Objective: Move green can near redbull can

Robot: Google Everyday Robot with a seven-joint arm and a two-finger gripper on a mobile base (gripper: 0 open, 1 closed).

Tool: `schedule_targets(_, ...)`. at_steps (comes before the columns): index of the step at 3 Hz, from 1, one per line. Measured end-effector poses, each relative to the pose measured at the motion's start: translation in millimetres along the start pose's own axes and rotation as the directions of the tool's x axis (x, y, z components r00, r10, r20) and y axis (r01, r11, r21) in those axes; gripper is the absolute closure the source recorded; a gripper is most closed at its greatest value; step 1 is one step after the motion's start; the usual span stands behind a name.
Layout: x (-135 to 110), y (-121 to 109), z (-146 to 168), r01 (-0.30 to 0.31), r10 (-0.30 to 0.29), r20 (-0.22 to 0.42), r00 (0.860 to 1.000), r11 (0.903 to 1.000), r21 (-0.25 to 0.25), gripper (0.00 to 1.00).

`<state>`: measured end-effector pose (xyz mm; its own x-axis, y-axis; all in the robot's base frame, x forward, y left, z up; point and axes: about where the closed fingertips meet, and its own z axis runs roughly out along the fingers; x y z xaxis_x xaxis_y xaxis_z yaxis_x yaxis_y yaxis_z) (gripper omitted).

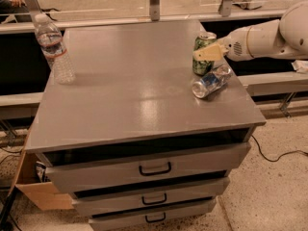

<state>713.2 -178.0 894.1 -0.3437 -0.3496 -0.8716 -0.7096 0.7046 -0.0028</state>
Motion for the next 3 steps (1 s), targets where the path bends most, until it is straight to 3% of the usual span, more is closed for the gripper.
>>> schedule_targets(1,6.9,0.7,-7.1,-0.010,0.010,0.001,1.000,0.9999,0.008,0.15)
schedule_targets(2,12.9,4.8,-11.4,-0.020,0.020,0.012,1.000,0.9998,-0.009,0.00)
schedule_targets(3,12.9,4.8,-11.5,-0.020,0.020,0.012,1.000,0.9998,-0.009,0.00)
